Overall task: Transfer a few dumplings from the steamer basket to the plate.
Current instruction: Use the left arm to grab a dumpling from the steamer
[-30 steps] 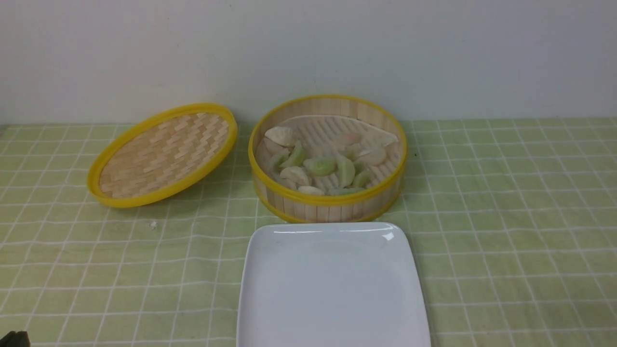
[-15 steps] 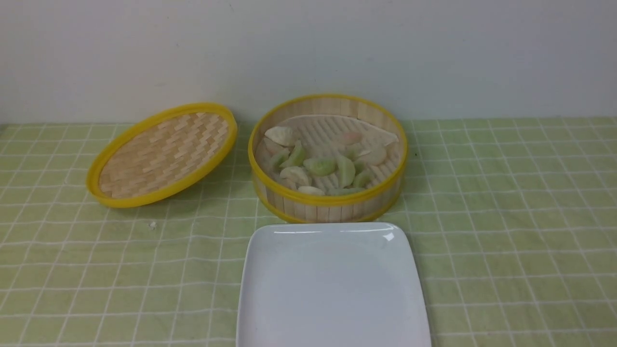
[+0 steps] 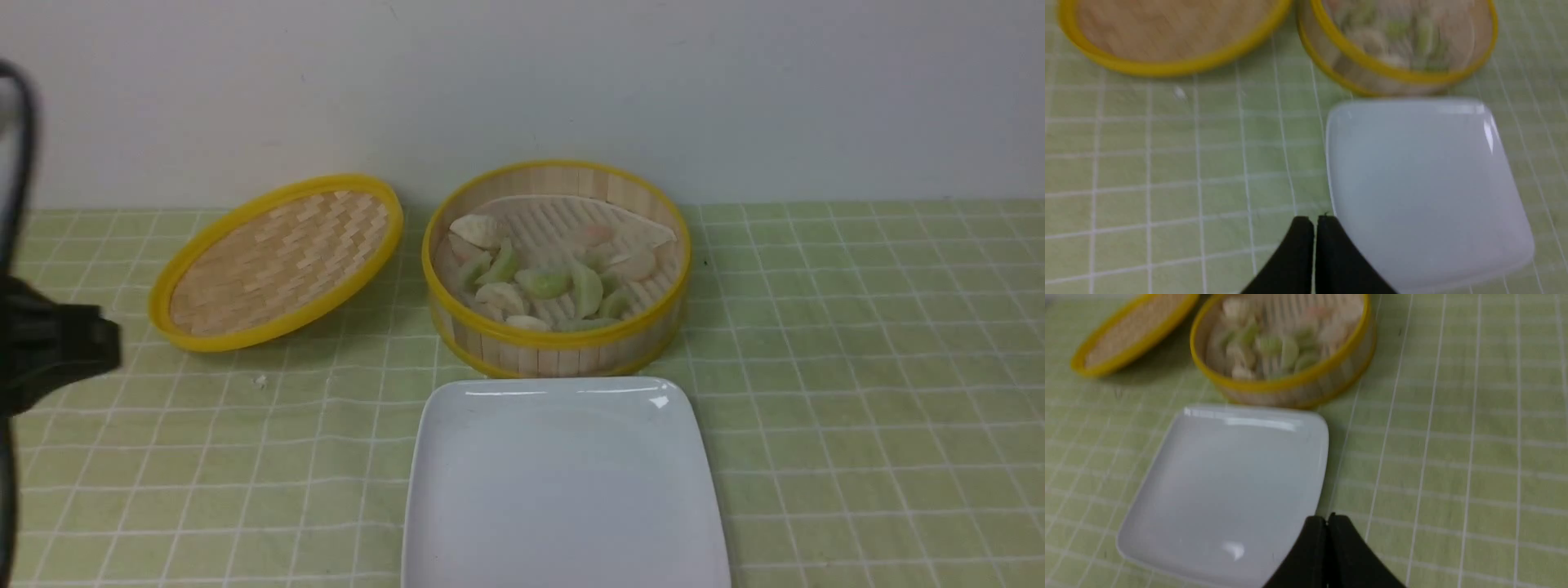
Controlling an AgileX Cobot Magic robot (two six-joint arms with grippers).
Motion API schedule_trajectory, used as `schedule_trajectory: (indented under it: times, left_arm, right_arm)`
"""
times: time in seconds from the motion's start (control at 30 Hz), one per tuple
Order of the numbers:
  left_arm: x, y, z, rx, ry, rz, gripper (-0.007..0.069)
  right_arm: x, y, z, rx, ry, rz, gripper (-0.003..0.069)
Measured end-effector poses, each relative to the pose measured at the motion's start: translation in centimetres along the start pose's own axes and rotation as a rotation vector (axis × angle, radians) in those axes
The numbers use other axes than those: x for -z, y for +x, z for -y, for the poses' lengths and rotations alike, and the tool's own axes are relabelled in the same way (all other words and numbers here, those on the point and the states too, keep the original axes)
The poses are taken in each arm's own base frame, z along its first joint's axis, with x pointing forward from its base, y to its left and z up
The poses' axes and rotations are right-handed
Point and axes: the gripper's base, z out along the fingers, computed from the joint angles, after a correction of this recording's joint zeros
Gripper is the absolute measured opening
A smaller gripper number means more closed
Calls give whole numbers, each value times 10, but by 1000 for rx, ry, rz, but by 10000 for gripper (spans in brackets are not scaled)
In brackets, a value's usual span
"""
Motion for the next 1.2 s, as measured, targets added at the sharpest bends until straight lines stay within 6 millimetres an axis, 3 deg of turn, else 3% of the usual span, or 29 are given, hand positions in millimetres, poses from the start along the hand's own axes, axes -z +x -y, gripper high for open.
schedule_trajectory:
  times: [0.03,0.1,0.23,0.5,0.63,0.77,0.97,1.1,1.2]
  left_arm:
    - [-2,-1,0,-1,12,-21,-6]
    - [-36,-28,-3,-49,85,-149,-6]
    - [-71,-55,-2,-130,125,-215,-6]
    - [-156,-106,40,-381,176,-252,-6]
    - [-199,-120,55,-499,171,-270,12]
    - [-248,-126,61,-594,115,-307,109]
    - [-312,-125,58,-636,34,-309,370]
    - [-341,-118,51,-628,18,-291,484]
    - [-355,-113,49,-628,14,-279,516]
  right_arm:
    - [-1,-1,0,-2,-1,-13,-15]
    - [-18,-6,5,12,-12,-126,-15]
    - [-27,-8,7,27,-26,-164,-15]
    - [-27,-8,7,31,-38,-167,-15]
    - [-27,-8,6,32,-39,-167,-15]
    - [-27,-8,6,34,-39,-167,-15]
    - [-28,-8,7,15,-37,-169,-15]
    - [-28,-8,7,11,-37,-169,-15]
    - [-28,-8,7,8,-36,-169,-15]
